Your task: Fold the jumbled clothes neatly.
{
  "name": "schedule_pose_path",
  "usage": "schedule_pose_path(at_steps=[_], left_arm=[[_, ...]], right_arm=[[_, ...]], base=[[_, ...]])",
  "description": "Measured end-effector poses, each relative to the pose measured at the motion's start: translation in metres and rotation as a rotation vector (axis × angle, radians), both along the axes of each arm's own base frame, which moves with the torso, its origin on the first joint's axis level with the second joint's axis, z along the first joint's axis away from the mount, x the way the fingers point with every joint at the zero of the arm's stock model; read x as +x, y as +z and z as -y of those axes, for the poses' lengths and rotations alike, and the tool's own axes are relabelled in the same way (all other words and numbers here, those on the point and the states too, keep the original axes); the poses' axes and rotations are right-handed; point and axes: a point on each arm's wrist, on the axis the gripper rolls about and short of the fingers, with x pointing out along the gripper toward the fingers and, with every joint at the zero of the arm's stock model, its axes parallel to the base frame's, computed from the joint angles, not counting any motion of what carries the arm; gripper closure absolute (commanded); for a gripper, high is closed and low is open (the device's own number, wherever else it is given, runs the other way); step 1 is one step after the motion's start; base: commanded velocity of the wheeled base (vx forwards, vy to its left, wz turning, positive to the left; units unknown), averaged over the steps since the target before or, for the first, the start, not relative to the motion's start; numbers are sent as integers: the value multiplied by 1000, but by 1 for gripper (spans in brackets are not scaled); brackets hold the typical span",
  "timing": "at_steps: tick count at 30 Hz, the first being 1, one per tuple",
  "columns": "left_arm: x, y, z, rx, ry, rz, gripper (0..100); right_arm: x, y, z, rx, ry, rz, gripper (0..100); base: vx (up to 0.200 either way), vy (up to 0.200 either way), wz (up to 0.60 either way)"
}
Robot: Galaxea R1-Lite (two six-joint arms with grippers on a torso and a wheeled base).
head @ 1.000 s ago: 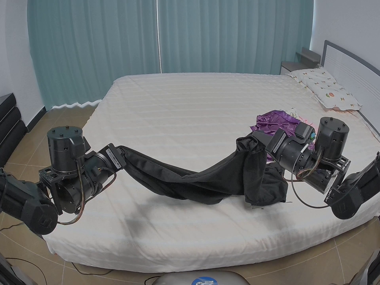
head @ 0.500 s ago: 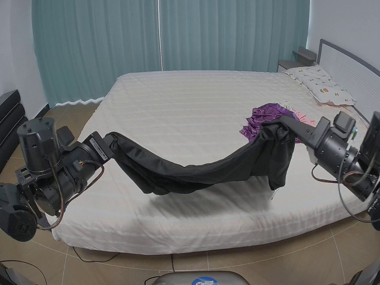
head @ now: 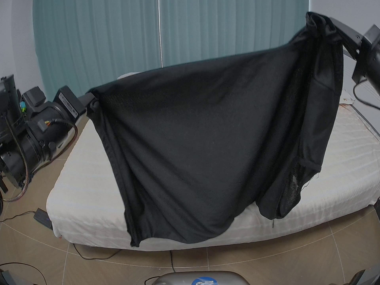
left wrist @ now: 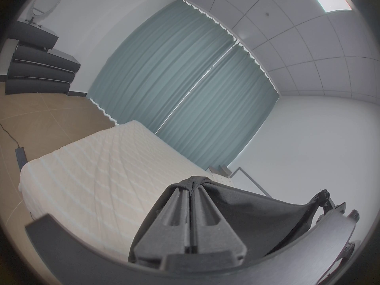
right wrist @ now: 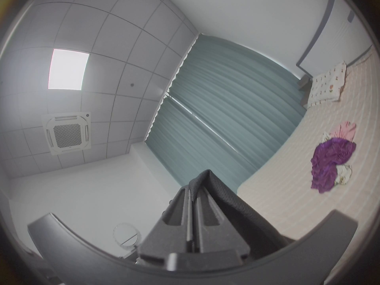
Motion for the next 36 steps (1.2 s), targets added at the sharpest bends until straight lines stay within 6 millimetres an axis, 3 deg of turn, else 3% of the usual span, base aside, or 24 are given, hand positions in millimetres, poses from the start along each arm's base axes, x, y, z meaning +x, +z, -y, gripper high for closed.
schedule_pose_path(at_steps=[3,6,13,18,24,32,36], left_arm=[[7,8,-2,-7,23,13,100],[20,10,-2,-5,45,6,100],[63,-9,5,24,81,-78,100],[99,-30,13,40,98,-142,100],[131,-54,20,59,112,-202,100],[153,-75,21,61,129,-248,100],[163,-89,20,72,137,-277,100]], right_arm=[[23,11,-2,6,-41,10,100],[56,8,-8,-13,-80,-21,100],[143,-32,-22,-92,-165,-100,100],[183,-61,-28,-117,-195,-103,100],[209,-78,-34,-135,-208,-99,100],[222,-105,-50,-168,-183,-140,100],[232,-127,-54,-184,-184,-177,100]], base=[[0,0,0],[0,0,0],[143,0,0],[200,0,0],[200,0,0],[200,0,0],[0,0,0]])
